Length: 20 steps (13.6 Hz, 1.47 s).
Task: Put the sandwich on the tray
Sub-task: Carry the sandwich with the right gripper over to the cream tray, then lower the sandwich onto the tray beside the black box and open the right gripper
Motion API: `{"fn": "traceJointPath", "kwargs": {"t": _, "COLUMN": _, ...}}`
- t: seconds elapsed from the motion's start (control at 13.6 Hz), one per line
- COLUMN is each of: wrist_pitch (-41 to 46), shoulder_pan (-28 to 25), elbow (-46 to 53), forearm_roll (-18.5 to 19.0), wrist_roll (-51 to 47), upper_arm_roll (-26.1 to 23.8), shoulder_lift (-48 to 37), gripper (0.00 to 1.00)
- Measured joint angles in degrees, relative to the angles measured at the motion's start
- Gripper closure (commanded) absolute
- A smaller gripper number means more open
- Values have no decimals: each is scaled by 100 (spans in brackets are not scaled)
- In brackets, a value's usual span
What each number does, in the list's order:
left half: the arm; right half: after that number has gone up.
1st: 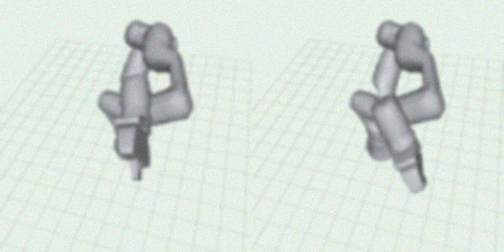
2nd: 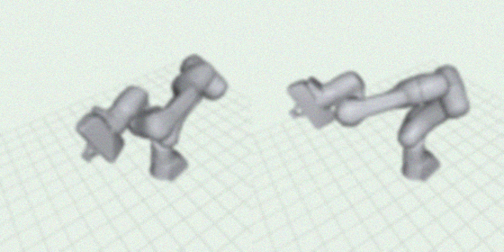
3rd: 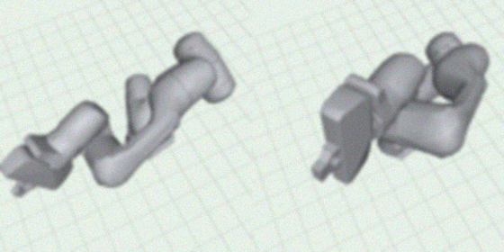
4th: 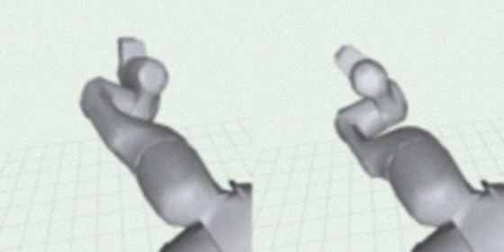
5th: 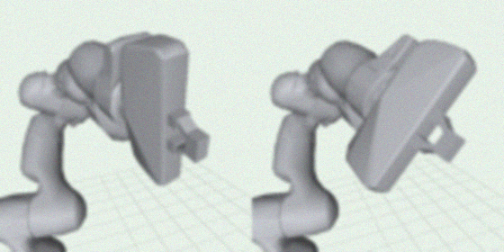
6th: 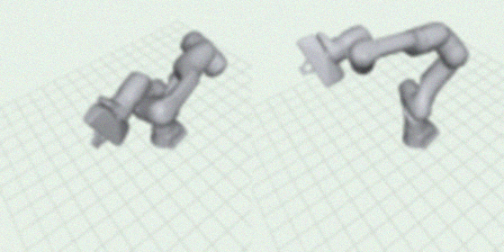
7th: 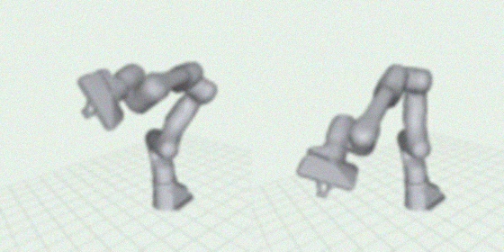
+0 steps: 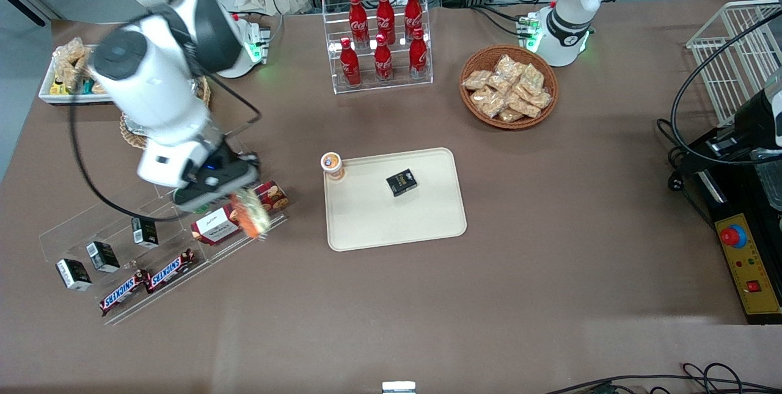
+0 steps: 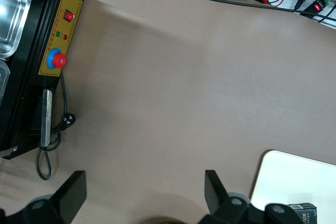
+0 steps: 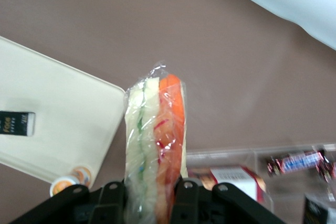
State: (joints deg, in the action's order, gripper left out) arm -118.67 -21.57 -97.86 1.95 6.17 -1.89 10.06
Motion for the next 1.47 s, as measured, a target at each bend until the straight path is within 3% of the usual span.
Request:
{"fn": "traceJointPath", "kwargs": {"t": 0.51, "wrist_pitch": -818, "shoulder_pan": -1033, "elbow": 692, "forearm_roll": 50, "wrist_roll": 600, "upper_arm_roll": 10, "shoulder_lift": 1471, "gripper": 100}}
{"fn": "traceJointPath", "kwargs": {"t": 1.17, "wrist_pitch": -2254, "shoulder_pan": -1527, "elbow": 716, "forearm_roll": 75, "wrist_roll": 2423, "upper_arm_roll": 20, "shoulder_lift": 2722, "gripper": 100}}
{"fn": "traceJointPath", "kwargs": {"t": 1.47, "wrist_pitch": -2514, "shoulder_pan": -1535, "elbow": 748, "forearm_roll": 78, "wrist_roll": 3005, "upper_arm_roll": 27, "shoulder_lift": 2983, "gripper": 100}}
